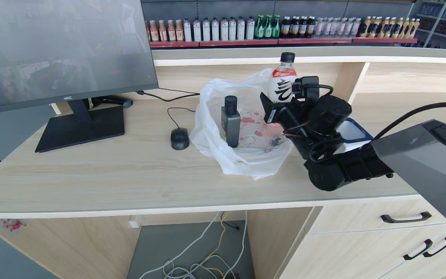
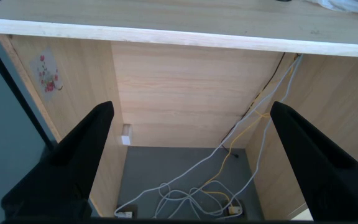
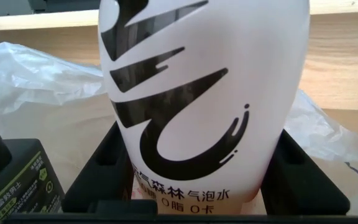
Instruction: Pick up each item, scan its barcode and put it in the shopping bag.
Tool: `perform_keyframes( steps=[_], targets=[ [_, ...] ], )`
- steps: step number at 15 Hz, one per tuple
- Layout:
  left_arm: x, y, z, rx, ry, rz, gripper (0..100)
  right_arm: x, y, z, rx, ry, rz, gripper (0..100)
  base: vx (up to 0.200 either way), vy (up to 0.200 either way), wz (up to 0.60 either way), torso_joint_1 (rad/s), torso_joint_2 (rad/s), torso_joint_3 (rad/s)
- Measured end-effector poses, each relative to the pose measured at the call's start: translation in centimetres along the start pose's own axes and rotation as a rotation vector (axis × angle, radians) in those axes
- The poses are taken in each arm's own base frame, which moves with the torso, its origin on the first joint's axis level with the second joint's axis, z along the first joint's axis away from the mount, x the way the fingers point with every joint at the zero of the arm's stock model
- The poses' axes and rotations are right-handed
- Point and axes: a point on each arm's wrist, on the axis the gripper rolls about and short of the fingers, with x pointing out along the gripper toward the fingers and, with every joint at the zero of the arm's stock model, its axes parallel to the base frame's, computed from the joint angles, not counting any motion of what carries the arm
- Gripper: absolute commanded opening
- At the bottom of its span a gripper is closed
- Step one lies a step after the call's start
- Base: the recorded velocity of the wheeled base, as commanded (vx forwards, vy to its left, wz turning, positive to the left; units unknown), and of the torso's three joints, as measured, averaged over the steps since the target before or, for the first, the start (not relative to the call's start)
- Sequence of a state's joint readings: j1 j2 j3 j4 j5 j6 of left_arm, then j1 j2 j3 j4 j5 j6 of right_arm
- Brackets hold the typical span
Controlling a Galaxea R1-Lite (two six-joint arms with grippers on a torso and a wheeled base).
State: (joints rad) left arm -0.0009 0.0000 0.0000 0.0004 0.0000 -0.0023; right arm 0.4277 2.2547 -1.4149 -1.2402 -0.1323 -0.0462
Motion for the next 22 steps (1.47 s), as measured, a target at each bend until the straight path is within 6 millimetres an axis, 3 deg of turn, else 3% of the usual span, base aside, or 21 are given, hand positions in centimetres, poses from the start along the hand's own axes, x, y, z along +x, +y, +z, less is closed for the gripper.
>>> perform_keyframes(
  steps=[12,22],
  targets=[
    [0.0,0.0,0.0,0.0,0.0,0.0,100,0.0,-0.6,-2.7,-0.006,0.052,-0.016,0,0.0,0.0,0.0,0.0,0.0,0.0],
    [0.0,0.0,0.0,0.0,0.0,0.0,100,-0.7,-0.2,-3.3,-0.007,0.039,-0.028,0,0.0,0.0,0.0,0.0,0.0,0.0]
  ],
)
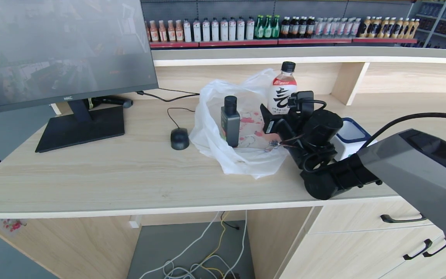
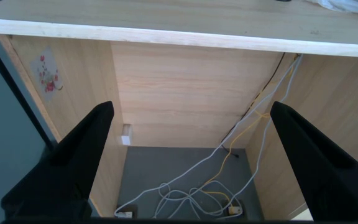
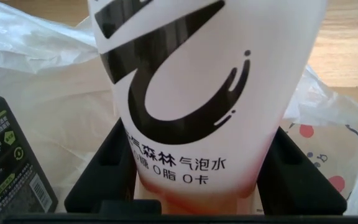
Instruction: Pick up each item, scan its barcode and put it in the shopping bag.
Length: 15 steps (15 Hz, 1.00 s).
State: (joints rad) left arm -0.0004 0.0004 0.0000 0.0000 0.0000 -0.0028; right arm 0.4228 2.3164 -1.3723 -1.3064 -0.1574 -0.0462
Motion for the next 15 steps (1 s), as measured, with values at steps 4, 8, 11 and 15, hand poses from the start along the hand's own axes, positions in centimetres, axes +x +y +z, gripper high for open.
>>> perform_keyframes(
  steps=[4,8,11,15],
  targets=[
    [0.0,0.0,0.0,0.0,0.0,0.0,100,-1.5,0.3,-1.0,-0.009,0.009,0.009,0,0.0,0.0,0.0,0.0,0.0,0.0],
    [0.0,0.0,0.0,0.0,0.0,0.0,100,-2.0,0.3,-1.1,-0.011,0.019,0.012,0,0.0,0.0,0.0,0.0,0.0,0.0],
    [0.0,0.0,0.0,0.0,0.0,0.0,100,-2.1,0.4,-1.1,-0.013,0.021,0.014,0,0.0,0.0,0.0,0.0,0.0,0.0],
    [0.0,0.0,0.0,0.0,0.0,0.0,100,-2.1,0.4,-0.9,-0.036,0.009,0.015,100,0.0,0.0,0.0,0.0,0.0,0.0]
  ],
)
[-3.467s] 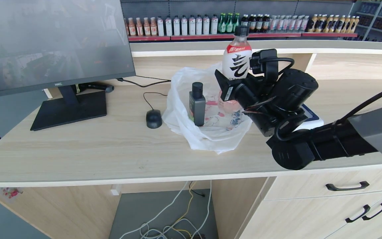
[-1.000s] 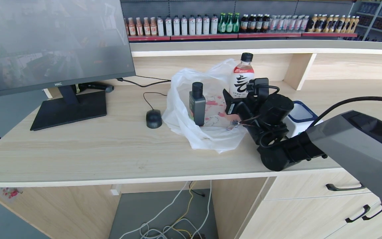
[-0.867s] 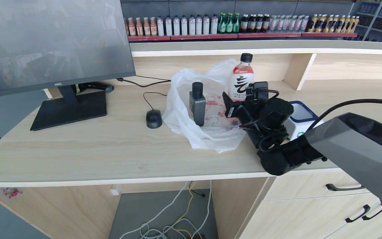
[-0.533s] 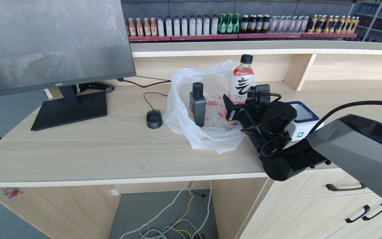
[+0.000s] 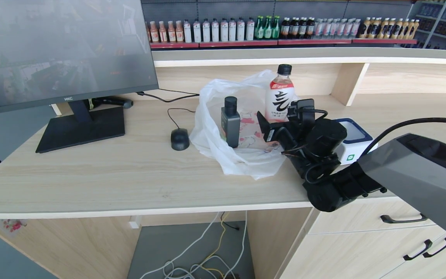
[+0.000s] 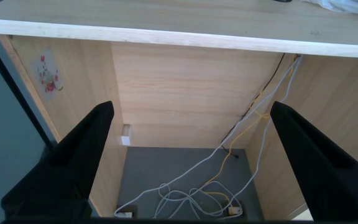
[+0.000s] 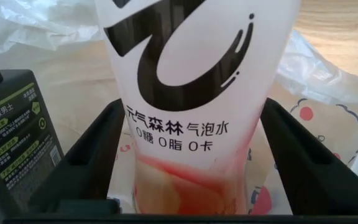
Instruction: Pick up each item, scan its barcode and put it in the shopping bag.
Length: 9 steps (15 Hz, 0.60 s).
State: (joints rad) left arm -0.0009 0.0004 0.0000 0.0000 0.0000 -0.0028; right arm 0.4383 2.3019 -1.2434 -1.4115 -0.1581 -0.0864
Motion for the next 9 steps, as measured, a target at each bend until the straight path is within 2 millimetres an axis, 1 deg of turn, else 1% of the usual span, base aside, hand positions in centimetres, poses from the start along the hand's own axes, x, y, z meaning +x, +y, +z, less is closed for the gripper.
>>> perform_keyframes(
  steps=[6,7,9],
  targets=[
    [0.0,0.0,0.0,0.0,0.0,0.001,100,-0.4,0.1,1.0,0.006,-0.032,-0.009,100,0.0,0.0,0.0,0.0,0.0,0.0],
    [0.0,0.0,0.0,0.0,0.0,0.001,100,-0.6,-0.1,1.5,0.009,-0.033,-0.033,100,0.0,0.0,0.0,0.0,0.0,0.0],
    [0.0,0.0,0.0,0.0,0.0,0.001,100,-1.0,-0.3,3.1,0.018,-0.052,-0.064,100,0.0,0.0,0.0,0.0,0.0,0.0]
  ],
)
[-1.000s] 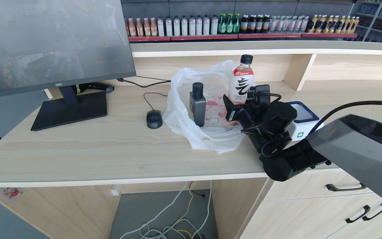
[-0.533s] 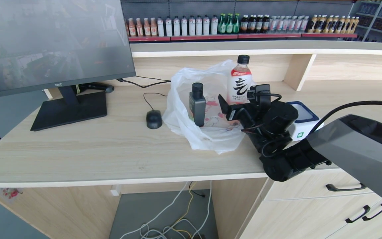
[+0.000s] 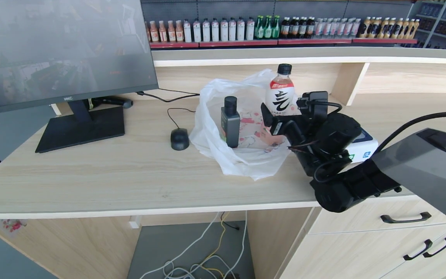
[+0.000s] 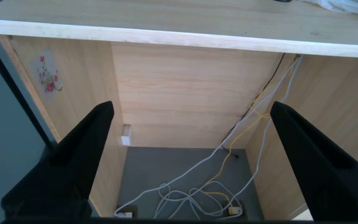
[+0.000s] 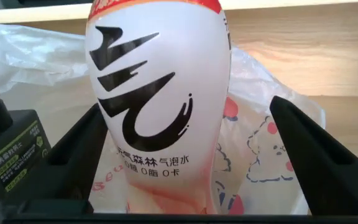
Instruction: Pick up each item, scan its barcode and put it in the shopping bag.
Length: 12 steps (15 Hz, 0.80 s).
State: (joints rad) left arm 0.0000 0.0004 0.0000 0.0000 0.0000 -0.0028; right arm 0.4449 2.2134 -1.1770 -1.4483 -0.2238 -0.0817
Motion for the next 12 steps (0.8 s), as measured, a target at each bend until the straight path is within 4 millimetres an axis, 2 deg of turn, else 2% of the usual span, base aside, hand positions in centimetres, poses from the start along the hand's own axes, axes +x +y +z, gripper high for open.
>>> perform_keyframes(
  steps=[3,5,8,12],
  targets=[
    [0.0,0.0,0.0,0.0,0.0,-0.001,100,-1.8,-0.4,2.6,0.014,-0.021,-0.004,100,0.0,0.0,0.0,0.0,0.0,0.0],
    [0.0,0.0,0.0,0.0,0.0,0.0,100,-4.0,-1.1,4.0,0.02,-0.02,-0.007,100,0.0,0.0,0.0,0.0,0.0,0.0],
    [0.0,0.0,0.0,0.0,0.0,0.0,100,-8.7,-2.6,5.9,0.021,0.04,-0.012,100,0.0,0.0,0.0,0.0,0.0,0.0],
    [0.0,0.0,0.0,0.0,0.0,0.0,100,-16.1,-5.9,8.6,0.033,0.11,-0.07,100,0.0,0.0,0.0,0.0,0.0,0.0]
  ],
)
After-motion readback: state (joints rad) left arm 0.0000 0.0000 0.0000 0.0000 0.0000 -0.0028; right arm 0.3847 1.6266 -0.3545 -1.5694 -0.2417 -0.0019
